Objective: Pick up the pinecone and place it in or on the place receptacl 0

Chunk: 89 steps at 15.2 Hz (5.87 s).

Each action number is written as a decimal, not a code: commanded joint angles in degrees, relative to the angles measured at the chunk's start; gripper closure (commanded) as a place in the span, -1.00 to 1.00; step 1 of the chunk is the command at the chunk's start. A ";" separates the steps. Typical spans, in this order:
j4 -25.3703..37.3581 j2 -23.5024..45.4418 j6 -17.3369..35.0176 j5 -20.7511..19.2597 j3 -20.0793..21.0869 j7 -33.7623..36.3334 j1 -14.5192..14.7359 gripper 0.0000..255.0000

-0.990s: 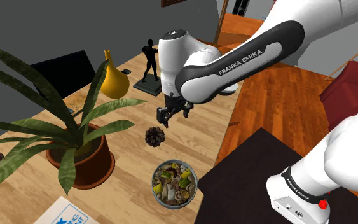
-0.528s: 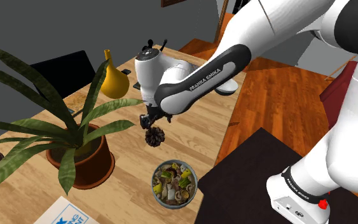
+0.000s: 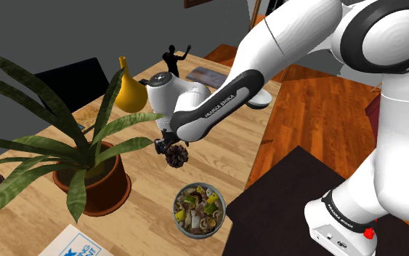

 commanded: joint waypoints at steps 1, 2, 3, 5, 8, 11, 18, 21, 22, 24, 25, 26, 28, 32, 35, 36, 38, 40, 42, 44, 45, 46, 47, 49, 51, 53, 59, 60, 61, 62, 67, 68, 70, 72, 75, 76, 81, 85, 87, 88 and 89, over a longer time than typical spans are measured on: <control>0.06 1.25 1.16 -0.70 -0.51 0.37 0.19 -1.00; 0.05 1.55 1.47 -0.87 -0.64 0.48 0.24 -1.00; 0.04 1.55 1.47 -0.87 -0.64 0.48 0.24 -1.00; 0.05 1.55 1.47 -0.87 -0.64 0.48 0.24 -1.00; 0.05 1.55 1.47 -0.87 -0.64 0.48 0.24 -1.00; 0.04 1.54 1.46 -0.87 -0.64 0.47 0.24 1.00; 0.02 1.53 1.48 -0.86 -0.66 0.38 0.16 1.00; -0.11 0.36 0.51 -0.27 -0.21 0.01 -0.07 1.00; -0.16 -0.21 0.01 0.04 0.01 -0.23 -0.21 1.00; -0.23 -1.36 -0.99 0.65 0.42 -0.71 -0.50 1.00; -0.25 -1.93 -1.50 0.96 0.62 -0.95 -0.64 1.00; -0.25 -2.49 -2.01 1.27 0.81 -1.19 -0.77 1.00; -0.22 -3.59 -3.06 1.89 1.19 -1.67 -1.03 1.00; -0.01 -5.71 -5.20 3.11 1.89 -2.64 -1.51 1.00; 0.28 -7.22 -6.86 4.01 2.37 -3.35 -1.83 1.00; 0.41 -7.71 -7.42 4.31 2.51 -3.59 -1.92 1.00; 0.69 -8.67 -8.56 4.89 2.79 -4.06 -2.11 1.00; 1.03 -9.60 -9.72 5.46 3.06 -4.52 -2.28 1.00; 1.42 -10.49 -10.89 6.01 3.30 -4.97 -2.44 1.00; 1.87 -11.35 -12.09 6.54 3.52 -5.41 -2.58 1.00; 2.11 -11.76 -12.69 6.80 3.62 -5.63 -2.65 1.00; 2.36 -12.17 -13.30 7.05 3.72 -5.84 -2.71 1.00; 2.63 -12.56 -13.91 7.30 3.82 -6.05 -2.77 1.00; 3.20 -13.33 -15.15 7.78 4.00 -6.47 -2.88 1.00; 3.83 -14.06 -16.41 8.23 4.16 -6.87 -2.97 1.00; 1.93 -15.76 -16.17 8.88 4.67 -6.30 -2.79 1.00; -8.17 -25.21 -15.07 13.26 7.81 -2.96 -1.11 1.00; -9.60 -26.72 -15.04 14.10 8.35 -2.44 -0.72 1.00; -10.97 -28.21 -15.05 14.97 8.89 -1.91 -0.29 1.00; -12.26 -29.68 -15.10 15.86 9.43 -1.39 0.16 1.00; -17.68 -36.66 -15.99 20.57 12.12 1.35 2.97 1.00; -18.56 -37.97 -16.28 21.53 12.66 1.95 3.63 1.00; -20.10 -40.49 -16.97 23.47 13.75 3.20 5.01 1.00; -21.34 -42.79 -17.77 25.34 14.83 4.54 6.46 1.00; -22.68 -41.54 -15.38 24.70 15.18 5.22 6.38 1.00; -23.10 -41.08 -14.58 24.46 15.31 5.46 6.34 1.00; -24.29 -39.65 -12.21 23.63 15.61 6.19 6.18 1.00; -23.06 -32.65 -12.84 13.68 17.13 9.21 5.26 -1.00; -22.56 -30.10 -13.33 10.03 17.14 10.36 5.36 -1.00; -23.03 -29.72 -12.59 9.63 17.03 10.63 5.34 -1.00; -23.48 -29.32 -11.86 9.21 16.93 10.92 5.30 -1.00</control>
